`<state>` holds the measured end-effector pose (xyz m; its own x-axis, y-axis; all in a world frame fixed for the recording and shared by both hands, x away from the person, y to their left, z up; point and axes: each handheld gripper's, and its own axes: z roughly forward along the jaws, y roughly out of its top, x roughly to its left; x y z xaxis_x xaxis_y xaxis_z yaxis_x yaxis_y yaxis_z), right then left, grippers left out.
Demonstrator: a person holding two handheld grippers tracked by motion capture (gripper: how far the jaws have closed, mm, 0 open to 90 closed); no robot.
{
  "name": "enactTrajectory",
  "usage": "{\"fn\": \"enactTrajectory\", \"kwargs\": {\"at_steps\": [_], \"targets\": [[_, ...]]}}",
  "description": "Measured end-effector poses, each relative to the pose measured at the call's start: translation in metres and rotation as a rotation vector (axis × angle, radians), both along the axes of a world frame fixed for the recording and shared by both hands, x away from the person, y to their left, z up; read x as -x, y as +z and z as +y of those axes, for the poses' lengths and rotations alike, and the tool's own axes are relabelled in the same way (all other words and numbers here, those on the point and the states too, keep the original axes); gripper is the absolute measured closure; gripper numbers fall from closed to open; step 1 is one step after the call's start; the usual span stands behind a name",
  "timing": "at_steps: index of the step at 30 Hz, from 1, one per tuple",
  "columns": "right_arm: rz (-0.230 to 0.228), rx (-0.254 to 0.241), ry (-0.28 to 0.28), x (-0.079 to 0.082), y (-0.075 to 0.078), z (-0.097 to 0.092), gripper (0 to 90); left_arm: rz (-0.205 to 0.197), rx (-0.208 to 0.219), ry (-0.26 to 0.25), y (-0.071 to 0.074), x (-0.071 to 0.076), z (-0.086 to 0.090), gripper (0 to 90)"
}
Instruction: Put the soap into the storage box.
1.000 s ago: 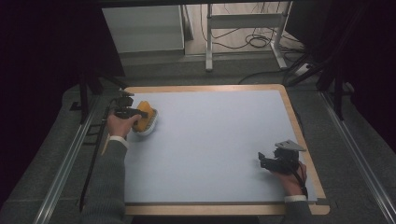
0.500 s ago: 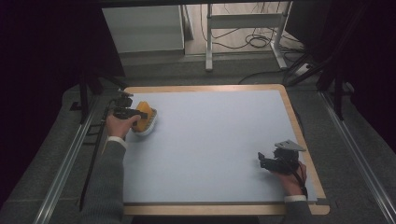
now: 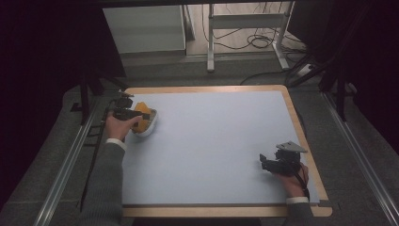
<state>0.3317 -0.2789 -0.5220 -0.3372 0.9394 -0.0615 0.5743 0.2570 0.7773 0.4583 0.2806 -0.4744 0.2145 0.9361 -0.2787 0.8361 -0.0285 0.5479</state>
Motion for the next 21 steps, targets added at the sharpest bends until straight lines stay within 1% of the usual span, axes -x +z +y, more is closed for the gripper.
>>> {"fn": "enactTrajectory", "kwargs": {"at_steps": [2,6,12,13,18,19,20,21], "targets": [[-0.002,0.0,-0.001,0.0,0.0,0.0,10.9,0.005,0.008,-0.009,0.0,0.0,0.0,30.5],[0.001,0.0,0.002,0.0,0.0,0.0,10.9,-0.007,0.006,0.006,0.002,0.0,0.002,25.8],[0.002,0.004,0.003,0.0,-0.001,0.0,10.9,-0.012,0.004,0.013,0.003,0.001,0.005,24.2],[0.002,0.005,0.004,-0.001,-0.001,0.001,10.9,-0.022,0.008,0.023,0.005,0.001,0.007,23.8],[0.002,0.006,0.004,-0.001,-0.002,0.001,10.9,-0.029,0.006,0.028,0.008,0.002,0.011,23.0],[0.002,0.006,0.003,-0.001,-0.002,0.001,10.9,-0.034,0.012,0.03,0.008,0.003,0.012,23.0],[0.003,0.007,0.003,-0.001,-0.002,0.001,10.9,-0.045,0.009,0.034,0.011,0.004,0.014,23.2],[0.004,0.007,0.003,-0.001,-0.002,0.001,10.9,-0.057,0.017,0.04,0.012,0.004,0.014,23.4]]}}
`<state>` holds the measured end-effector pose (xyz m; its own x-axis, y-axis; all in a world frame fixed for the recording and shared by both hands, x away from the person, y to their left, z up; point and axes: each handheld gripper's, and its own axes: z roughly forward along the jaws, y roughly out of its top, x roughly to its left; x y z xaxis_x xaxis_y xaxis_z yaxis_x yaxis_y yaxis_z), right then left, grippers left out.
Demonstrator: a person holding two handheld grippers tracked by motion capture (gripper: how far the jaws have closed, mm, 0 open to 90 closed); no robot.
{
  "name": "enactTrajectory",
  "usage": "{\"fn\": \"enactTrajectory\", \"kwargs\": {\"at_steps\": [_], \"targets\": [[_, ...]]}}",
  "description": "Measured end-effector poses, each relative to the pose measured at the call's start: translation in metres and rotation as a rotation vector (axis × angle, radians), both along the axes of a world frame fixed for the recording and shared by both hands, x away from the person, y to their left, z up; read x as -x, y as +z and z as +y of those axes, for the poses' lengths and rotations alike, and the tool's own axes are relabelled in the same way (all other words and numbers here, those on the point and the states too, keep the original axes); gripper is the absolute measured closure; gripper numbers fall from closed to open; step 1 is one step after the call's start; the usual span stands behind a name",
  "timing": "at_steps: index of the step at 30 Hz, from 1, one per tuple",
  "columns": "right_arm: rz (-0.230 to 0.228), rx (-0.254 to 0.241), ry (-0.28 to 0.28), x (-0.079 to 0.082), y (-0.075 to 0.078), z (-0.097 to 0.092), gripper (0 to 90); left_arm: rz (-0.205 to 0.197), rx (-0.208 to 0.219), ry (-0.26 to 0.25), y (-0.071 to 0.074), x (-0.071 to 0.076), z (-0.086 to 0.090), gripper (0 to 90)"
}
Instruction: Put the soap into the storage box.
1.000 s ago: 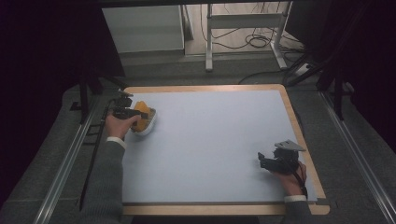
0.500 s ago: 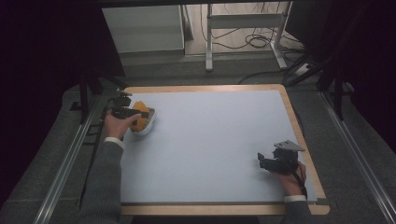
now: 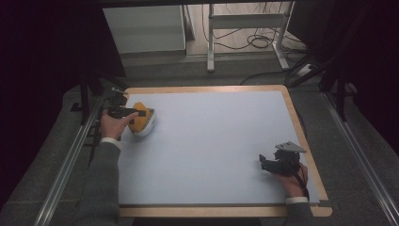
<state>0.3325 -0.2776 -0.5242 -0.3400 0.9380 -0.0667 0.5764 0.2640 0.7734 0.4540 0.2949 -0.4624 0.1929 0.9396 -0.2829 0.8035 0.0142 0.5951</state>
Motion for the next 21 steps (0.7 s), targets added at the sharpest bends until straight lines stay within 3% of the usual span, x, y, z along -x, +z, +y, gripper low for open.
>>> {"fn": "enactTrajectory", "kwargs": {"at_steps": [5,10,13,17,21], "targets": [[0.002,0.001,0.001,0.0,-0.001,0.0,10.9,-0.005,-0.013,-0.002,0.005,0.002,0.001,24.0],[0.004,0.003,0.002,0.0,0.0,0.001,10.9,-0.033,-0.032,-0.007,0.017,0.006,-0.001,24.3],[0.004,0.002,0.002,0.0,0.0,0.001,11.0,-0.049,-0.022,-0.027,0.023,0.009,-0.003,24.5],[0.002,0.001,0.001,0.0,0.0,0.0,10.9,-0.062,-0.01,-0.036,0.025,0.011,-0.005,24.9],[0.001,0.001,0.001,0.0,0.0,0.0,10.9,-0.064,-0.029,-0.046,0.026,0.014,-0.009,26.3]]}}
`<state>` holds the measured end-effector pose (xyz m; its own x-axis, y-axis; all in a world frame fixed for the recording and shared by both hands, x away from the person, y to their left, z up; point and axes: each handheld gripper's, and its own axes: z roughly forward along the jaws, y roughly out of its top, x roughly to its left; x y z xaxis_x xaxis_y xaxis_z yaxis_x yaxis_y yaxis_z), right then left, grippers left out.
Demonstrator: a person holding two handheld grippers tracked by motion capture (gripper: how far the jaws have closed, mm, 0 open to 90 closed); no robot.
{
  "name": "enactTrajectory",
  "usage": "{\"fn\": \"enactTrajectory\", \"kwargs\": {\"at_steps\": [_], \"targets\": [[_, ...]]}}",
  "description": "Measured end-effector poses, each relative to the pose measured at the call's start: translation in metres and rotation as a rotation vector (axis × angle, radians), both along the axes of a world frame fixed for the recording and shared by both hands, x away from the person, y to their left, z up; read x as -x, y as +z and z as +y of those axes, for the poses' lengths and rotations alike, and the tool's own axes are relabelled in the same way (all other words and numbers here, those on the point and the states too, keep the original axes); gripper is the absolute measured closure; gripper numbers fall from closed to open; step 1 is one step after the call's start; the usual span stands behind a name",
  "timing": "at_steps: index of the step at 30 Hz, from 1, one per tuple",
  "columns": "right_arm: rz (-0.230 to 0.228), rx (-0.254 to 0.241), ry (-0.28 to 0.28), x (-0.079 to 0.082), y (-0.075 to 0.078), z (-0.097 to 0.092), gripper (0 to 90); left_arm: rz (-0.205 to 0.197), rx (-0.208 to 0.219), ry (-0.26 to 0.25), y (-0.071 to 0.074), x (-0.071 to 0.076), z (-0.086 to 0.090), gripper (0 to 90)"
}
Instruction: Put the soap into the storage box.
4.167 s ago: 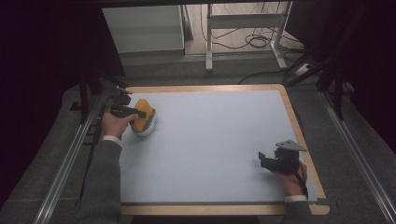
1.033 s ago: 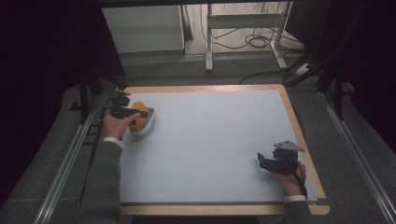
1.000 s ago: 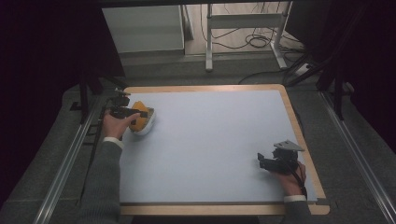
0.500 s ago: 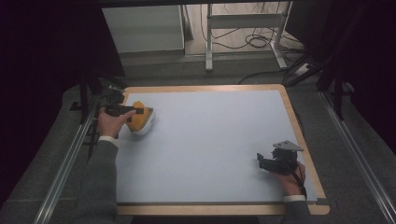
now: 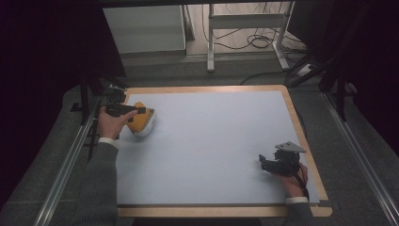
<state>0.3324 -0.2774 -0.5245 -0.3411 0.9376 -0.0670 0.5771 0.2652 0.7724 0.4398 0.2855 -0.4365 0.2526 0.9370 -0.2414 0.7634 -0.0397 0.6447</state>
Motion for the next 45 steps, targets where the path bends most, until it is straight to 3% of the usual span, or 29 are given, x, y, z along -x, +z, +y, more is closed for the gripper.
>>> {"fn": "enactTrajectory", "kwargs": {"at_steps": [10,18,24,32,43,45], "targets": [[-0.002,-0.003,-0.002,0.001,0.001,-0.001,10.9,-0.028,-0.01,-0.059,0.004,0.016,-0.017,26.2],[-0.007,-0.003,-0.005,0.001,0.002,-0.001,10.9,-0.066,-0.009,-0.101,0.002,0.038,-0.023,26.0],[-0.01,-0.003,-0.005,0.002,0.003,-0.001,10.9,-0.105,0.015,-0.144,-0.003,0.062,-0.028,26.3],[-0.011,-0.001,-0.004,0.002,0.004,0.0,10.9,-0.145,0.062,-0.226,-0.021,0.102,-0.034,26.4],[-0.013,0.0,-0.005,0.002,0.004,0.0,11.0,-0.131,0.076,-0.271,-0.051,0.13,-0.044,26.5],[-0.013,0.001,-0.004,0.003,0.004,0.0,10.9,-0.124,0.058,-0.265,-0.053,0.131,-0.045,25.9]]}}
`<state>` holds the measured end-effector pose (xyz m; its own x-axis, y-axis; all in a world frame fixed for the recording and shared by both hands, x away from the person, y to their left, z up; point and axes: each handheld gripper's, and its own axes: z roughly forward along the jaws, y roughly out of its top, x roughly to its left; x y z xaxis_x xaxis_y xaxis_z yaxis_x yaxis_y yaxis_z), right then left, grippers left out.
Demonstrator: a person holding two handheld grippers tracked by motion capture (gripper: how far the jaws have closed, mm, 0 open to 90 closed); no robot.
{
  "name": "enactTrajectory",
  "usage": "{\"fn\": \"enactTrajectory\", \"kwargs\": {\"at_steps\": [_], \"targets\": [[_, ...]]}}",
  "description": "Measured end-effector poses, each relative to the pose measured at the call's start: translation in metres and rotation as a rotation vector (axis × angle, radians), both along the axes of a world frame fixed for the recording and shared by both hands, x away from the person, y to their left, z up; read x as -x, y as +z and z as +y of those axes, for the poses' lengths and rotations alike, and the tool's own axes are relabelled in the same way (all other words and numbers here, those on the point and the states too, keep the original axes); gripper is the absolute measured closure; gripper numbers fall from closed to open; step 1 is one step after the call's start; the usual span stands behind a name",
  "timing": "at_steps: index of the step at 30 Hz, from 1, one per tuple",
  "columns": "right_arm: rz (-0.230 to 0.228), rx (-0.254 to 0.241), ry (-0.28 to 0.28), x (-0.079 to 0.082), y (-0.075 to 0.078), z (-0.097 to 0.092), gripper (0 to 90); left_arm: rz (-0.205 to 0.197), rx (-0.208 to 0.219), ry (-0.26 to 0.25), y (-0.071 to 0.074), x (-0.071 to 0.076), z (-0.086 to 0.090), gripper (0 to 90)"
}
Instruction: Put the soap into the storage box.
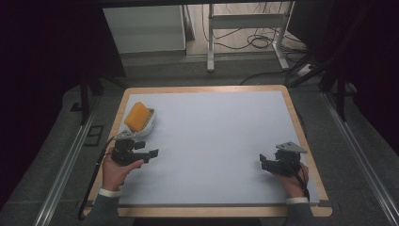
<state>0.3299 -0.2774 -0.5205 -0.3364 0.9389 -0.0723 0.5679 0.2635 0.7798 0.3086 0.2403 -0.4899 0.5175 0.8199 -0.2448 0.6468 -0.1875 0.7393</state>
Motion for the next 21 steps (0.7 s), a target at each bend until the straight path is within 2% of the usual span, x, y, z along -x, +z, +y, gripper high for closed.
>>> {"fn": "enactTrajectory", "kwargs": {"at_steps": [4,21], "targets": [[0.002,0.005,-0.001,-0.0001,-0.0008,-0.0003,10.9,0.013,-0.004,-0.003,-0.0065,0.0026,-0.0021,25.9],[-0.017,0.001,0.0,0.0033,0.0006,-0.002,10.9,0.012,0.01,-0.004,-0.0092,0.0021,-0.0022,25.8]]}}
